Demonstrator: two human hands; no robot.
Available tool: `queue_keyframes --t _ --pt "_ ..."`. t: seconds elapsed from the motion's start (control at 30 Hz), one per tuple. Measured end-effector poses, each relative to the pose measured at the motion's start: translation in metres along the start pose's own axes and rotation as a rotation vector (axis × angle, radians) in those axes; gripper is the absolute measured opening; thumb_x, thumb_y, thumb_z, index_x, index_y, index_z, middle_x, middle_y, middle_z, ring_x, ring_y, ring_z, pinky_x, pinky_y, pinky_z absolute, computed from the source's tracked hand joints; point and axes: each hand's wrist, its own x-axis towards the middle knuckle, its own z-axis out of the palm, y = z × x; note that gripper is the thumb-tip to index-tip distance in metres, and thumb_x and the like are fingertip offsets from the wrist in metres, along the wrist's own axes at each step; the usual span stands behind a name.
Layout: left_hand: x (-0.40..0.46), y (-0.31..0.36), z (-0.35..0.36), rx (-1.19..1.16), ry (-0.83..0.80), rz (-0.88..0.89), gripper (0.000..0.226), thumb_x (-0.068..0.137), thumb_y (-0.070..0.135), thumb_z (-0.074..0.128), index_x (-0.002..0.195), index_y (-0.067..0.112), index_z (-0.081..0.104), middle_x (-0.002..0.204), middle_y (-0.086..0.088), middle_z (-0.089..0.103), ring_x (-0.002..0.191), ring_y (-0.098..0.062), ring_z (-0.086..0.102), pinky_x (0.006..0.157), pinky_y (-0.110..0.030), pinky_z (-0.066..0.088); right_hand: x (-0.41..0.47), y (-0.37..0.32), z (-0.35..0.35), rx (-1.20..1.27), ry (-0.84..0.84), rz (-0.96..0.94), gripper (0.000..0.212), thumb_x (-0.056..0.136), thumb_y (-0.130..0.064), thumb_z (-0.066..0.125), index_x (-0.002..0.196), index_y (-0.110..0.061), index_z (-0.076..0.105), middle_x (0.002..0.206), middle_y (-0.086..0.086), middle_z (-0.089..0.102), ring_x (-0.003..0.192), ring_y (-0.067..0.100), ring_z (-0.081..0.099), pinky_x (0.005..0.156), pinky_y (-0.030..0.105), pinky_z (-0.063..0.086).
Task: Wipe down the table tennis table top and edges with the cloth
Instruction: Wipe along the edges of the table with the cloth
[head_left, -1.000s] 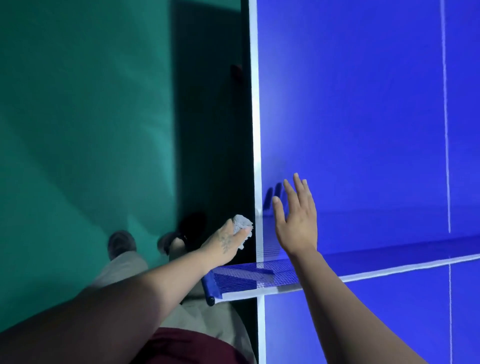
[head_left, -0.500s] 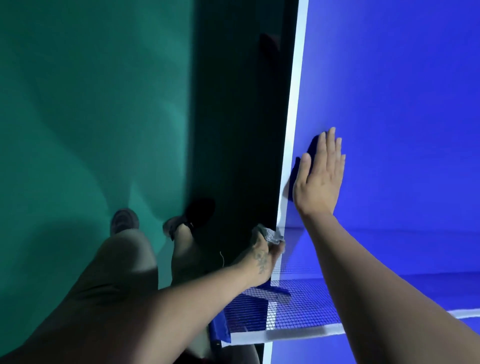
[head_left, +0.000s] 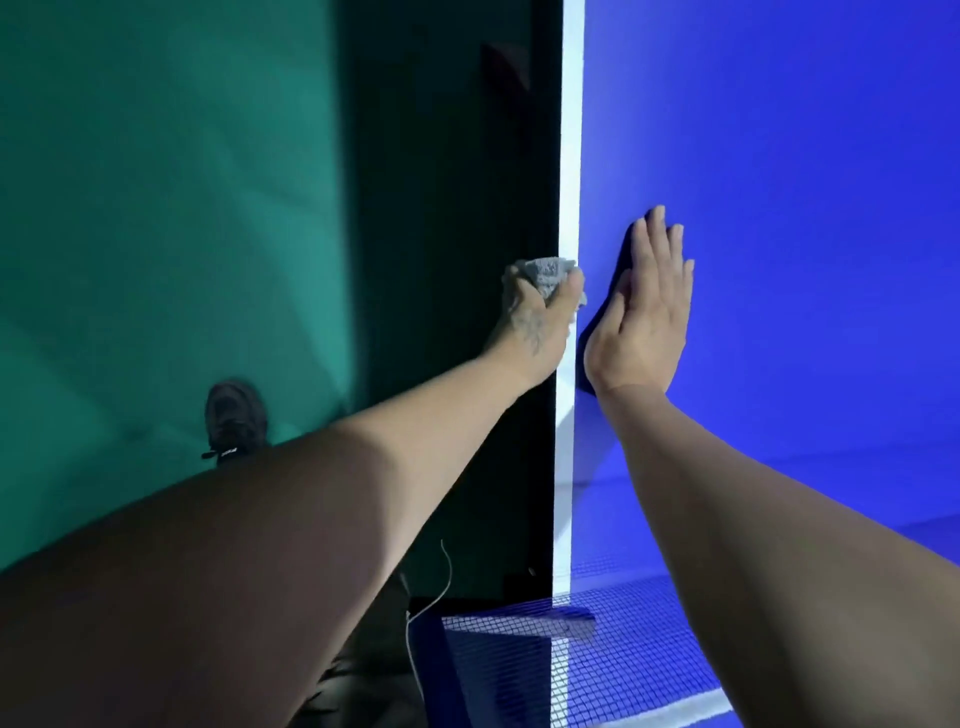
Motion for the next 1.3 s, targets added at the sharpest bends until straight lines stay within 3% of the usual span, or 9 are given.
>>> queue_keyframes --t 0.13,0.3,0.43,0.53,0.63,0.77,0.9,1.13,1.3 --pt "-0.029 -0.018 0.008 0.052 -0.016 -0.049 0.092 0.084 0.081 0.041 0.141 0.009 0.04 0.139 -0.023 0.053 0.124 -0.043 0.056 0.109 -0.057 0.048 0.003 -0.005 -0.002 0.004 0.004 0.008 0.07 0.096 -0.003 0.032 0.165 -0.014 0.039 0.176 0.0 0.029 0.165 0.021 0.018 0.135 0.048 0.012" --pt "-0.077 -0.045 0.01 0.048 -0.099 -0.177 0.085 0.088 0.072 0.042 0.143 0.006 0.039 0.141 -0.018 0.054 0.123 -0.031 0.061 0.107 -0.046 0.048 0.003 -0.006 -0.002 0.013 0.007 0.023 0.069 0.097 0.0 0.033 0.164 -0.012 0.04 0.175 0.001 0.032 0.165 0.023 0.019 0.134 0.049 0.015" --pt "-0.059 -0.031 0.009 0.09 -0.143 -0.178 0.087 0.106 0.063 0.039 0.168 0.008 0.012 0.177 -0.014 0.013 0.16 -0.033 0.025 0.131 -0.041 0.018 0.004 -0.006 -0.002 0.014 0.004 0.025 0.069 0.097 0.003 0.036 0.165 -0.01 0.039 0.174 0.003 0.032 0.165 0.024 0.019 0.135 0.049 0.014" --pt "-0.021 0.007 0.003 0.063 -0.082 -0.111 0.095 0.093 0.072 0.043 0.152 -0.002 0.041 0.159 -0.02 0.043 0.146 -0.037 0.042 0.12 -0.045 0.034 0.005 -0.006 -0.002 0.002 -0.011 0.027 0.071 0.096 0.001 0.037 0.165 -0.01 0.038 0.175 0.003 0.03 0.165 0.024 0.018 0.135 0.049 0.014" --pt "0.018 0.038 -0.003 0.078 -0.002 -0.042 0.117 0.072 0.086 0.034 0.151 0.0 0.038 0.154 -0.023 0.046 0.139 -0.037 0.048 0.117 -0.049 0.04 0.004 -0.005 -0.002 0.001 -0.008 0.019 0.07 0.097 0.003 0.038 0.165 -0.01 0.037 0.175 0.003 0.03 0.165 0.024 0.019 0.135 0.05 0.014" --pt "0.068 0.094 -0.018 0.05 -0.004 0.023 0.078 0.098 0.068 0.041 0.143 0.004 0.045 0.13 -0.009 0.058 0.095 -0.018 0.057 0.09 -0.033 0.041 0.004 -0.005 -0.003 -0.001 -0.005 0.011 0.072 0.095 0.005 0.038 0.165 -0.01 0.037 0.175 0.002 0.03 0.165 0.024 0.02 0.134 0.053 0.016" --pt "0.097 0.117 -0.027 0.091 -0.015 -0.009 0.065 0.102 0.068 0.042 0.14 0.016 0.041 0.136 -0.004 0.059 0.111 -0.017 0.059 0.094 -0.033 0.038 0.004 -0.006 -0.005 0.006 -0.02 0.015 0.072 0.095 0.004 0.038 0.165 -0.01 0.037 0.175 0.002 0.03 0.165 0.025 0.019 0.133 0.054 0.017" --pt "0.063 0.094 -0.016 -0.006 0.052 0.043 0.06 0.101 0.064 0.042 0.131 0.013 0.05 0.103 0.005 0.053 0.086 -0.01 0.05 0.088 -0.028 0.041 0.007 -0.007 -0.007 -0.004 -0.037 0.008 0.069 0.096 0.003 0.037 0.165 -0.007 0.037 0.175 0.004 0.03 0.165 0.027 0.02 0.132 0.058 0.018" --pt "0.049 0.086 -0.016 0.083 -0.029 -0.078 0.098 0.08 0.085 0.033 0.15 0.017 0.036 0.148 -0.008 0.055 0.133 -0.032 0.054 0.117 -0.05 0.042 0.01 -0.006 -0.009 -0.029 -0.068 0.01 0.064 0.099 0.001 0.036 0.163 -0.004 0.038 0.174 0.008 0.031 0.164 0.032 0.022 0.13 0.062 0.022"
